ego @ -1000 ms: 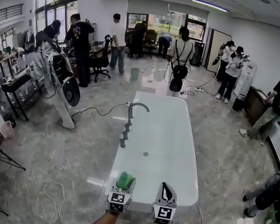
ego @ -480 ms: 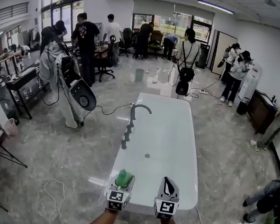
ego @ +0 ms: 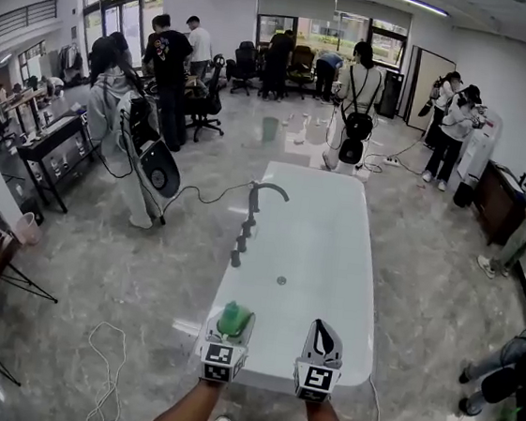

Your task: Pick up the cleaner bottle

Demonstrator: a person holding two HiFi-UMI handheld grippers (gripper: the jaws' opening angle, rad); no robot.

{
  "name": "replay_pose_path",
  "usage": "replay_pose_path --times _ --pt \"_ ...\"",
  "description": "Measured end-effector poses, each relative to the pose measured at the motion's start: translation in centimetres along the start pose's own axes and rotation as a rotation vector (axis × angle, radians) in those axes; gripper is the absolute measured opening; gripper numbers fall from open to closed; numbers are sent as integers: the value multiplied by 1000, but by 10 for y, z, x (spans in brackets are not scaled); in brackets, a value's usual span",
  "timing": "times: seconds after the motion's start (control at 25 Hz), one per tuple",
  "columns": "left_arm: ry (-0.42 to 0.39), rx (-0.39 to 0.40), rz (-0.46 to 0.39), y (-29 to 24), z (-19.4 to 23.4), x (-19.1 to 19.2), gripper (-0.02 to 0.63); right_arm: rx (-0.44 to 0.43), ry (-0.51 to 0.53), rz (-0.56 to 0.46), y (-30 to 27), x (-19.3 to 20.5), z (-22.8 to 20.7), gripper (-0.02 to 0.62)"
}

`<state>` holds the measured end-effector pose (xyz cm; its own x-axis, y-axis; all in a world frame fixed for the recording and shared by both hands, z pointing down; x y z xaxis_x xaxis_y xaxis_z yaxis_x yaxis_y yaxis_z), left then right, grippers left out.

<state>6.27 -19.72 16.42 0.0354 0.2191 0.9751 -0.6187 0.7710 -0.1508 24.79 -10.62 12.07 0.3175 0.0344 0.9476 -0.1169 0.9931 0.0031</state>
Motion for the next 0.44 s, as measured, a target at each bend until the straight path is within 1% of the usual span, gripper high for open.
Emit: replay_pose_path --times 0.24,0.44 --pt "-13 -2 6 -1 -12 1 183 0 -4 8 4 8 -9 17" --pt "-25 -24 -8 -4 -11 -4 183 3 9 -9 -1 1 -18 17"
Point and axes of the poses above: the fingertips, and each gripper's own axes: y backward along the fingers, z to its left, x out of its underside, the point moved 4 cm from there along y, backward along the fingers, and after that the axes turned 10 degrees about y, right-handed, at the moved point
